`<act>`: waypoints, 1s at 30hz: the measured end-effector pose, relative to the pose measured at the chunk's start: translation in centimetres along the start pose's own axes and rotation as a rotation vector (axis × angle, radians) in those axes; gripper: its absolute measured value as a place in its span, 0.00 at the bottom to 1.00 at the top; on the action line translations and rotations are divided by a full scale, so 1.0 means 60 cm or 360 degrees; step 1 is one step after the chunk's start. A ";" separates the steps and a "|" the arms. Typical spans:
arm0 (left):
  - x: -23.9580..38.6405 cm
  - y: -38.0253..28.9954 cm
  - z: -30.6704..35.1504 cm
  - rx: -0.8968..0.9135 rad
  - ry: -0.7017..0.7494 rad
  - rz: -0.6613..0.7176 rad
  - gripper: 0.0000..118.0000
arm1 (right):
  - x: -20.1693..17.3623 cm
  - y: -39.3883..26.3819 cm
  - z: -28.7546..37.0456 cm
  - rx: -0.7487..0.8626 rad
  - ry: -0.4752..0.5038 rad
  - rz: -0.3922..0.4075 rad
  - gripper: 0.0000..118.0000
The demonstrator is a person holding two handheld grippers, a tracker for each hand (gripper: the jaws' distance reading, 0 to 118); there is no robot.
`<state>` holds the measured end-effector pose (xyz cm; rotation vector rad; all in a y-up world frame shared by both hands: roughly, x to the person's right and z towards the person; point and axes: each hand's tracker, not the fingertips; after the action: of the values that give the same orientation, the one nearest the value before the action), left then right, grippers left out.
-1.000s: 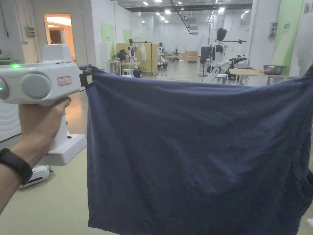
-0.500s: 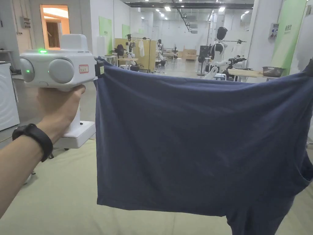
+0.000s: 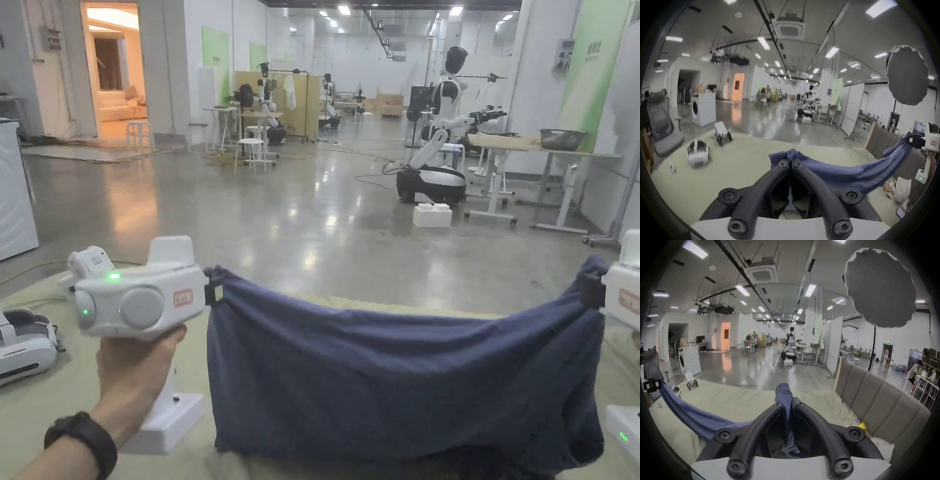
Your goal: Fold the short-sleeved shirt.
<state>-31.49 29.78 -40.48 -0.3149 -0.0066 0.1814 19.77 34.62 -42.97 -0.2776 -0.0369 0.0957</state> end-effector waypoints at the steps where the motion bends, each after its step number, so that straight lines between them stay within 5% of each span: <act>1: -0.008 -0.027 -0.003 -0.0030 0.0031 0.0000 0.00 | 0.003 -0.031 0.007 -0.0018 0.0020 -0.0027 0.03; 10: -0.061 -0.240 0.180 -0.0153 -0.0096 0.0106 0.00 | 0.063 -0.265 0.211 -0.0155 0.0156 -0.0226 0.03; 12: -0.077 -0.298 0.235 -0.0167 -0.0107 0.0208 0.00 | 0.084 -0.334 0.260 -0.0183 0.0196 -0.0357 0.03; 19: -0.083 -0.433 0.425 -0.0331 -0.0133 0.0075 0.00 | 0.093 -0.500 0.450 -0.0457 0.0191 -0.0351 0.03; 25: -0.117 -0.503 0.453 -0.0619 -0.0086 0.0047 0.00 | 0.083 -0.583 0.492 -0.0707 0.0149 -0.0285 0.03; 27: -0.118 -0.515 0.443 -0.0729 -0.0094 0.0044 0.15 | 0.075 -0.598 0.492 -0.0713 0.0149 -0.0278 0.05; 28: -0.120 -0.520 0.438 -0.0787 -0.0071 0.0054 0.43 | 0.071 -0.605 0.486 -0.0762 0.0159 -0.0243 0.16; 30: -0.125 -0.531 0.436 -0.0822 -0.0081 0.0065 0.84 | 0.064 -0.615 0.476 -0.0859 0.0124 -0.0165 0.62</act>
<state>-34.17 6.69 -5.63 -0.8261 -0.0984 0.2270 25.45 7.44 -5.26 -0.8176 0.0013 -0.0310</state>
